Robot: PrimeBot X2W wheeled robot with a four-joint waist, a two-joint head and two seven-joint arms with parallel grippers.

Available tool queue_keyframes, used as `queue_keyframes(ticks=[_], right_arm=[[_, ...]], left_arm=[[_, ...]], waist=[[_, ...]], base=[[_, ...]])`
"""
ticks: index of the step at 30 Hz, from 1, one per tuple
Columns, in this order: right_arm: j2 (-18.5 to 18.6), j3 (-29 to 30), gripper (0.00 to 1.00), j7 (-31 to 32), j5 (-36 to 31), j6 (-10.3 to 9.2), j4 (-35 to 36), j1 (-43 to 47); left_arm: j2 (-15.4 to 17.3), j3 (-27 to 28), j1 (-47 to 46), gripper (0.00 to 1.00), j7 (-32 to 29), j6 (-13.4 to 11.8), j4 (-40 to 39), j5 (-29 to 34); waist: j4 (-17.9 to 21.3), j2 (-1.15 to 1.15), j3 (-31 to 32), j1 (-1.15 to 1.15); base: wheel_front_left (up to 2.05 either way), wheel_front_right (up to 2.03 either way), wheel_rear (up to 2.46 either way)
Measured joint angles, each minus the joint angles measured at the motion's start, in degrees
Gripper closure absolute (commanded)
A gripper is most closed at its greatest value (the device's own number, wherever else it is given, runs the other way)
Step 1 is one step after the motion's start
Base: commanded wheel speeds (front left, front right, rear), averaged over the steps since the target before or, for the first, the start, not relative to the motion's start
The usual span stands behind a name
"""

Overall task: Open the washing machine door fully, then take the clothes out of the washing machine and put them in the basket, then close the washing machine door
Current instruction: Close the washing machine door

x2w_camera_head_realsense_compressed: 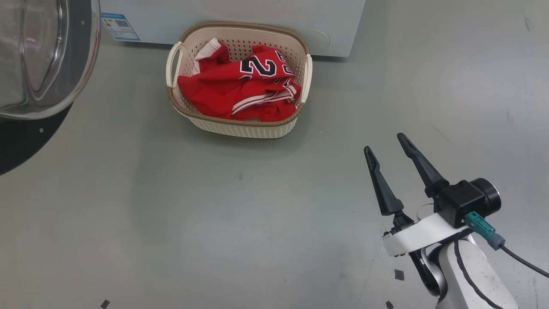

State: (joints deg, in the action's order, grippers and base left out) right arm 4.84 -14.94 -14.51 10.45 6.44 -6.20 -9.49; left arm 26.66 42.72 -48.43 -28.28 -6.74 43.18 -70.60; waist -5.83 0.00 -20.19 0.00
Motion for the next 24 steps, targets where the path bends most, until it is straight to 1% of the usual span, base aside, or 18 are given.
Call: queue_keyframes(ticks=[5,10,14,18,24], right_arm=[[-0.07,0.11,0.00,0.00,0.00,0.01,-0.04,0.00],[-0.29,0.62,0.00,0.00,0.01,0.01,-0.59,0.02],[-0.36,0.78,0.00,0.00,0.08,0.00,-0.64,0.05],[-0.45,0.90,0.00,0.00,0.09,0.00,-0.79,0.17],[-0.63,0.98,0.00,0.00,0.27,0.00,-1.18,0.53]], left_arm=[[-0.84,-0.42,0.01,1.00,-1.89,0.59,0.46,-0.47],[-2.38,-1.63,0.34,1.00,-3.99,2.37,0.88,-0.49],[-3.14,-2.16,0.61,1.00,-5.50,3.24,0.90,-0.67],[-4.20,-2.27,1.14,1.00,-6.67,4.05,0.82,-2.38],[-5.66,-2.97,3.11,1.00,-8.32,5.20,0.41,-2.46]], waist=[[-0.19,0.00,0.41,0.00],[-0.60,0.00,1.50,0.00],[-0.91,0.00,2.26,0.00],[-1.22,0.00,3.03,0.00],[-1.62,0.00,4.33,0.00]], base=[[0.00,0.00,0.00],[0.00,0.00,0.00],[0.00,0.00,0.00],[0.00,0.00,0.00],[0.00,0.00,0.00]])
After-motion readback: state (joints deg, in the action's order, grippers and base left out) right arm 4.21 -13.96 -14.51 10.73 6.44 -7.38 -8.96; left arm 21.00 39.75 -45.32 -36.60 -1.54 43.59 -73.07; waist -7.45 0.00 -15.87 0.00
